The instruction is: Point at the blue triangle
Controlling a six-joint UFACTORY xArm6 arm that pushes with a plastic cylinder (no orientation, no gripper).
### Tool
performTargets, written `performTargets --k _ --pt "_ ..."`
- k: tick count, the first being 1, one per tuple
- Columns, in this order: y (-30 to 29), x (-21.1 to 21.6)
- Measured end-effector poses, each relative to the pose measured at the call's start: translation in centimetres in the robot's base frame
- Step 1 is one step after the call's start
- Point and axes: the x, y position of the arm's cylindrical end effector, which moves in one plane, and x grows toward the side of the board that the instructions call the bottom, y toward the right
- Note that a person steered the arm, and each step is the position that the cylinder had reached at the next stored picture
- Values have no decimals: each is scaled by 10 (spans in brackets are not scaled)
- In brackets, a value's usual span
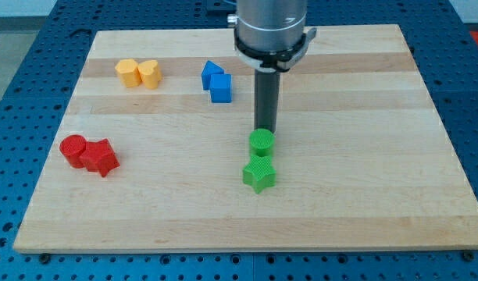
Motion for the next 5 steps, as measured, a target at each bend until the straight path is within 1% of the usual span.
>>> performTargets --k 1,5 --pt "-2 16" --pt "-2 3"
